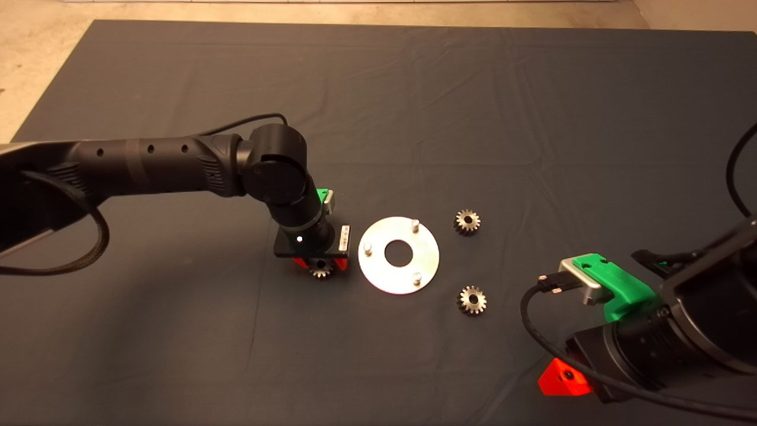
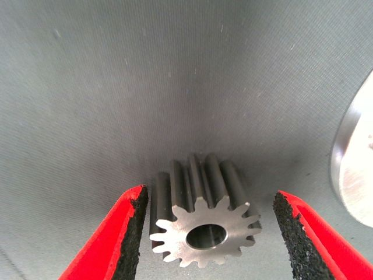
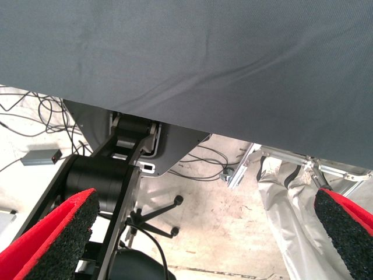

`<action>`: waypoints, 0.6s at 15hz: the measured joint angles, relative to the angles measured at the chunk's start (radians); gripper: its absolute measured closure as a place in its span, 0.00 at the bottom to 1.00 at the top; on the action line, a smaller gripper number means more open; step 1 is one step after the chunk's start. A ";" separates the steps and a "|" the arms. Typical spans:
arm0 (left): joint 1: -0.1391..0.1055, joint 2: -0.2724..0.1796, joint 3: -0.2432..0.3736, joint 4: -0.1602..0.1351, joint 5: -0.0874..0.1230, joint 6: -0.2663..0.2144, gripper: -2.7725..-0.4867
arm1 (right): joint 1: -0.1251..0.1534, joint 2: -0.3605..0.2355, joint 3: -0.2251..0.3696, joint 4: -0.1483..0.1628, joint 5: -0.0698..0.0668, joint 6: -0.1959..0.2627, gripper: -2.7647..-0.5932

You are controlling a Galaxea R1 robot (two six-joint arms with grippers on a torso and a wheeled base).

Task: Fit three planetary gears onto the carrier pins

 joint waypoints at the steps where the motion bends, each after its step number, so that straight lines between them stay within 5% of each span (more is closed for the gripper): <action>1: 0.005 0.000 0.000 0.001 0.002 0.000 0.55 | 0.000 0.000 0.000 0.000 0.000 0.000 0.01; 9: 0.007 0.000 0.000 0.004 0.011 0.001 0.67 | 0.000 0.000 0.000 0.000 0.000 0.000 0.01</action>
